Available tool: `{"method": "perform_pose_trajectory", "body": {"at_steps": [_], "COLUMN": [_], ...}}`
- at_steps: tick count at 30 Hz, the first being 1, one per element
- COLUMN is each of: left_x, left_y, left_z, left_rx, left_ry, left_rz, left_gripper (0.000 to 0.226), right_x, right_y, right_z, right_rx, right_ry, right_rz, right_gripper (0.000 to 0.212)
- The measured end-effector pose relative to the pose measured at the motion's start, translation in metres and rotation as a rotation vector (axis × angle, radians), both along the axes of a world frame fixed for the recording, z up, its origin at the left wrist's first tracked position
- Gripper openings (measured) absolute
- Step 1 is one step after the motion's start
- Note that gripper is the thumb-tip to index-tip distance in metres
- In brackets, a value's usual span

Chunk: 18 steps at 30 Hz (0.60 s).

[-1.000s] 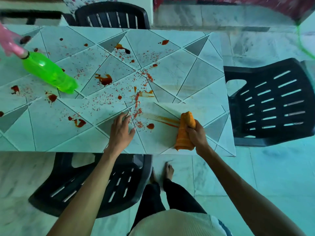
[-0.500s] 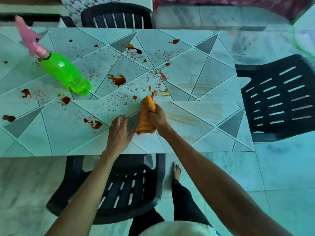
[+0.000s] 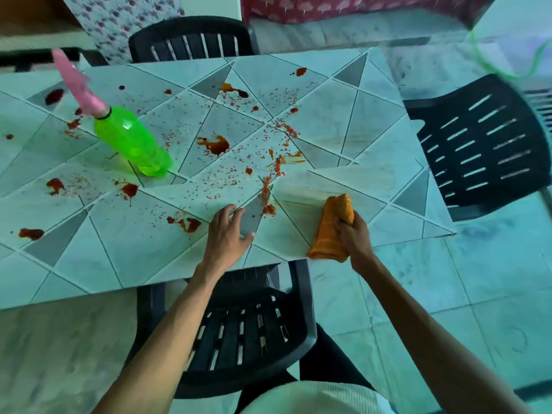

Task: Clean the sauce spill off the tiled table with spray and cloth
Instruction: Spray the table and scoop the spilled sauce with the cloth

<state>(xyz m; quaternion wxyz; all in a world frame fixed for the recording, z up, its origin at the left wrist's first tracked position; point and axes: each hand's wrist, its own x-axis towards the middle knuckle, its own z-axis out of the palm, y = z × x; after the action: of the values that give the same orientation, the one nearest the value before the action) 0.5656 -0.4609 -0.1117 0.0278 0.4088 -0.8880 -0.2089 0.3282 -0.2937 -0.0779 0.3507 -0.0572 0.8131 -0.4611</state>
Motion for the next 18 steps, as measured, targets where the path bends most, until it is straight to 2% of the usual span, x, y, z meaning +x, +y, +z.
{"method": "perform_pose_trajectory", "body": {"at_steps": [5, 10, 14, 18], "left_x": [0.008, 0.017, 0.013, 0.001], "left_y": [-0.001, -0.014, -0.035, -0.061], "left_z": [-0.001, -0.005, -0.002, 0.003], "left_rx": [-0.051, -0.091, -0.09, -0.06], "left_ry": [0.004, -0.011, -0.008, 0.003], "left_rz": [0.03, 0.052, 0.111, 0.121], "left_gripper": [0.063, 0.062, 0.06, 0.062], "right_x": [0.045, 0.074, 0.071, 0.045], "right_y": [-0.051, -0.131, -0.183, -0.195], "right_z": [-0.012, -0.012, -0.008, -0.003], "right_rx": [-0.064, -0.135, -0.16, -0.169], "right_ry": [-0.072, -0.155, -0.245, -0.274], "right_rz": [-0.026, -0.022, 0.059, 0.148], "right_gripper": [0.035, 0.033, 0.04, 0.042]}}
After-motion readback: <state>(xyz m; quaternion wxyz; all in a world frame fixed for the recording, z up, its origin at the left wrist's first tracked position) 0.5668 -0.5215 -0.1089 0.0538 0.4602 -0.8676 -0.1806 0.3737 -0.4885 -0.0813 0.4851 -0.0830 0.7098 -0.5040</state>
